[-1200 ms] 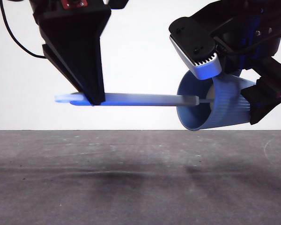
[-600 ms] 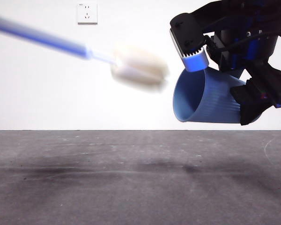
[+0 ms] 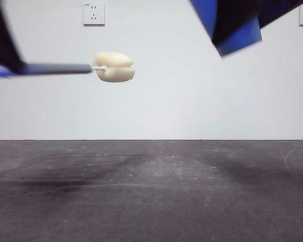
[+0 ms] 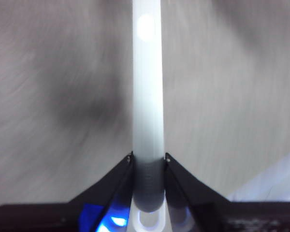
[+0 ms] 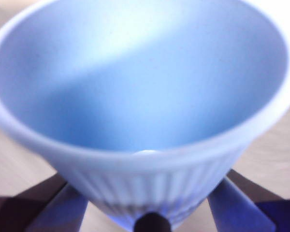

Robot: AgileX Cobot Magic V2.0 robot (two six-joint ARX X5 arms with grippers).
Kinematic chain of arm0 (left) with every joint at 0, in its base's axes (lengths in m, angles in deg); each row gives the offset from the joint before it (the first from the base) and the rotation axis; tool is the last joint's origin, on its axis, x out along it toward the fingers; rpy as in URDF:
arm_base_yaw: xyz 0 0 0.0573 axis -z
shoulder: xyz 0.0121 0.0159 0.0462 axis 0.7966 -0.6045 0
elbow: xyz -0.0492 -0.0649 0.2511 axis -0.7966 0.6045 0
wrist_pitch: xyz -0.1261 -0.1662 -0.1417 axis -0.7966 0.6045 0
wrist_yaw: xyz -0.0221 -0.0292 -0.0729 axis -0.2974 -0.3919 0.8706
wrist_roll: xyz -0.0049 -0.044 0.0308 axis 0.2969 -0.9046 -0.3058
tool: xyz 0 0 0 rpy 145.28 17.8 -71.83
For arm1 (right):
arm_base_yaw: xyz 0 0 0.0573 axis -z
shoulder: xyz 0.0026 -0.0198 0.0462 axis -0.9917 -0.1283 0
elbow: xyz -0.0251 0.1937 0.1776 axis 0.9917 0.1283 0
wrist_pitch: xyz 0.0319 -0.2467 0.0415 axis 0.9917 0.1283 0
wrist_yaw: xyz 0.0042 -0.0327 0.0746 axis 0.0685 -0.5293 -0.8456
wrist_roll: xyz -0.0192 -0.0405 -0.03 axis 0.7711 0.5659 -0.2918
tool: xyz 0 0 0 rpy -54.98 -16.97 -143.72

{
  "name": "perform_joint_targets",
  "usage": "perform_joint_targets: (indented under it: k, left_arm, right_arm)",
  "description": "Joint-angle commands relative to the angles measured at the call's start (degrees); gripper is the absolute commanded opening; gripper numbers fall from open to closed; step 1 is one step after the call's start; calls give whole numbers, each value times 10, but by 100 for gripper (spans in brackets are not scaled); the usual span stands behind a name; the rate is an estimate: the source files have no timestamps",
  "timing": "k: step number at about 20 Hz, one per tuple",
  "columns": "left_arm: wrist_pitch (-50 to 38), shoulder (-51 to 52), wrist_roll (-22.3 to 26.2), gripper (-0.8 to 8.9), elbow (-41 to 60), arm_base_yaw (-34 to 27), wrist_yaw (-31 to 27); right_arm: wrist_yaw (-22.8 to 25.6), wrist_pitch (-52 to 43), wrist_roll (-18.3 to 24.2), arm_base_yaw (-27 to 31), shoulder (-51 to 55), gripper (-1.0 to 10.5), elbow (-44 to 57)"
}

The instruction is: Pick up the cup brush,pick up the cup,insert the brush into the cup,clean the cup,put the cup brush back,put the cup back to the fixed position on the table

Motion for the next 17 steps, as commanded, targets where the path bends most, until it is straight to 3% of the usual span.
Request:
perform_joint_targets:
  k: [1,4,8,13,17]
  left_arm:
    - [-88,-54,-75,-8,7,-8,-12]
    - [-190,-160,-125,-8,7,-10,-6]
    - [-241,-260,-173,-8,7,-9,-12]
    - [-248,-295,-181,-8,7,-9,-69]
    - [-254,-349,-187,-8,7,-8,-69]
  right_arm:
    - [-30,-15,-96,0,23,-17,-2]
    - [-58,-18,-137,0,44,-17,-2]
    - [-58,-17,-144,0,52,-17,-2]
    - [-60,-30,-146,0,54,-17,-2]
    - [-73,-50,-155,0,54,-17,-2]
